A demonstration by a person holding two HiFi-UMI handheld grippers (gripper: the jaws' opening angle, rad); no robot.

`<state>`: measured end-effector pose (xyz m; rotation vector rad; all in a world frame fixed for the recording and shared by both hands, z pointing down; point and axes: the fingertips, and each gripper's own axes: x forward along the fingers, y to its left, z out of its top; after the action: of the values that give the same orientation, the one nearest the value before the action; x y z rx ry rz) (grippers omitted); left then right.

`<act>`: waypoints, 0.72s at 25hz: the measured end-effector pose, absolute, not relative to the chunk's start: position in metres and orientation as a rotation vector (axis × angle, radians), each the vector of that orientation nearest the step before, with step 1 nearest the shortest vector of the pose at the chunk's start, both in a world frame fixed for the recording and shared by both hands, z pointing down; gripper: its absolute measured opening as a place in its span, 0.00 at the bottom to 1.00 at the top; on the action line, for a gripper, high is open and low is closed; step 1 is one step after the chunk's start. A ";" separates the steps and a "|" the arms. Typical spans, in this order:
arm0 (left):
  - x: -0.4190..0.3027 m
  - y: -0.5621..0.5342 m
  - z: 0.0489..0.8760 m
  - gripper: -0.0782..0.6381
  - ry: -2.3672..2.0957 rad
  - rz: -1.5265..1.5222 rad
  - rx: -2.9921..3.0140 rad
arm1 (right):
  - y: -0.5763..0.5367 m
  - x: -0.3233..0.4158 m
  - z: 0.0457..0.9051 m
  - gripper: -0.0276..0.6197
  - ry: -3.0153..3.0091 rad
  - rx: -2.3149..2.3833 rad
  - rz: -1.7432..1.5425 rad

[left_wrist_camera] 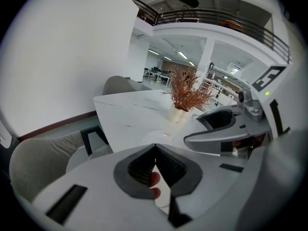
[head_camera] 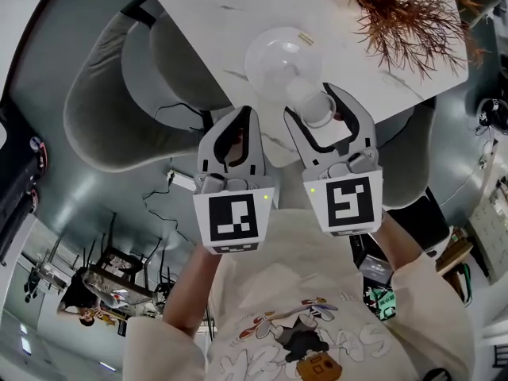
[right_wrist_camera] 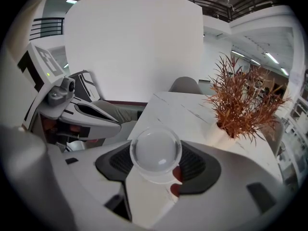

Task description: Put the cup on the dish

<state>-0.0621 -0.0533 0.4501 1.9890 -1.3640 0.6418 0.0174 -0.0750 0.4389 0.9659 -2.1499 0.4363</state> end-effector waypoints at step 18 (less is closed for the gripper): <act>-0.068 -0.071 0.502 0.12 -1.336 0.649 1.941 | -0.099 0.017 0.484 0.46 -2.118 0.950 0.429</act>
<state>-0.0680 -0.0708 0.5015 1.9412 -1.3364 0.6487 0.0166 -0.0991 0.4841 0.9498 -2.1183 0.4294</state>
